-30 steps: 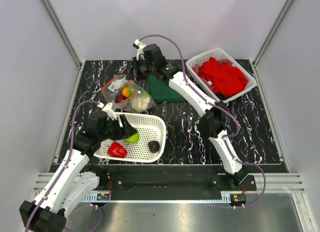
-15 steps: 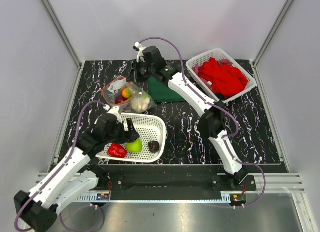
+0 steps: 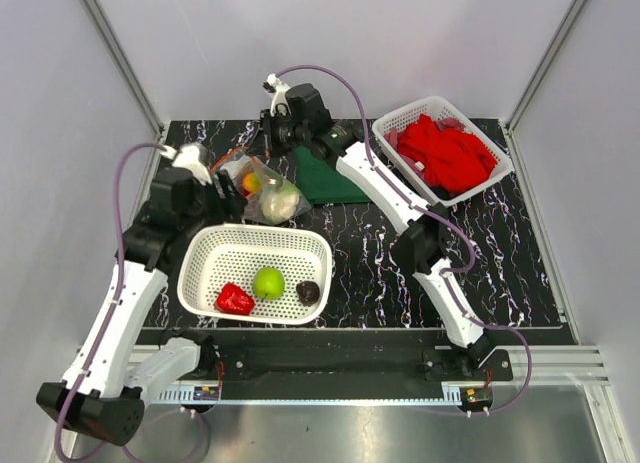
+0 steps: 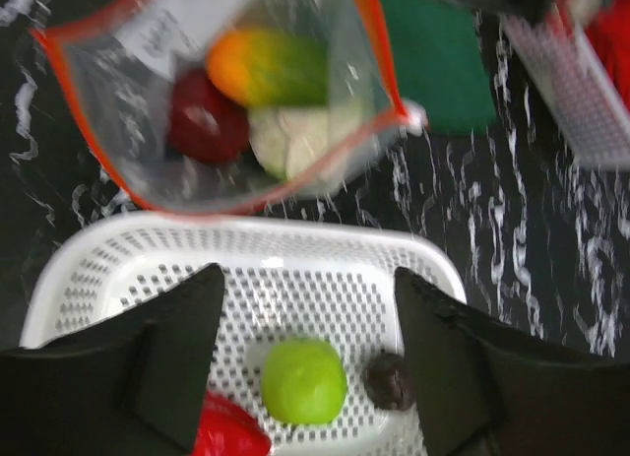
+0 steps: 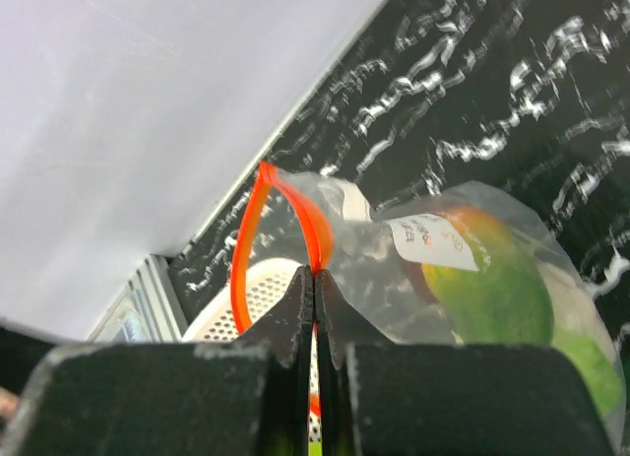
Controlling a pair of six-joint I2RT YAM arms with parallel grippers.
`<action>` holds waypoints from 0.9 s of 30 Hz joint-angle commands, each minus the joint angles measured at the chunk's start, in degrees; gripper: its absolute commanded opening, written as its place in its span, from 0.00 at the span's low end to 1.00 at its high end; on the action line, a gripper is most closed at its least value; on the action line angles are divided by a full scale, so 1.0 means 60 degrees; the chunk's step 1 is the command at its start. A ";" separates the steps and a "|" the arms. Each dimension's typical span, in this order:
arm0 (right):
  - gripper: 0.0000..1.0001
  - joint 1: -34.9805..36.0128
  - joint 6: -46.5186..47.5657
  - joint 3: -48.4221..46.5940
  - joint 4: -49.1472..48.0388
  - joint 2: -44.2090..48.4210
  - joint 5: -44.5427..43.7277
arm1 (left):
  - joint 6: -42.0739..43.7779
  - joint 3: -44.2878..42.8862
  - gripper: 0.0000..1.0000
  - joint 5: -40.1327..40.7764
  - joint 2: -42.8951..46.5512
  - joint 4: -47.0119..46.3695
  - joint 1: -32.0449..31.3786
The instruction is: Open the zip-top bag and remove the fake food
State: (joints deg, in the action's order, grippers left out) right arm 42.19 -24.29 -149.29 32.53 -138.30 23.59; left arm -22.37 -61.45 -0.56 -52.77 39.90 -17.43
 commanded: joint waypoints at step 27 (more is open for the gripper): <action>0.00 -0.0060 -0.1503 -0.0328 -0.2332 -0.0798 0.1839 | -0.0587 -0.0072 0.44 -0.2664 -0.4373 -0.3954 0.2891</action>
State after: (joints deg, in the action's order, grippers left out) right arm 42.13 -31.92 -150.50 22.06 -142.69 34.02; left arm -22.06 -62.39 -17.58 -76.99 21.69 -0.27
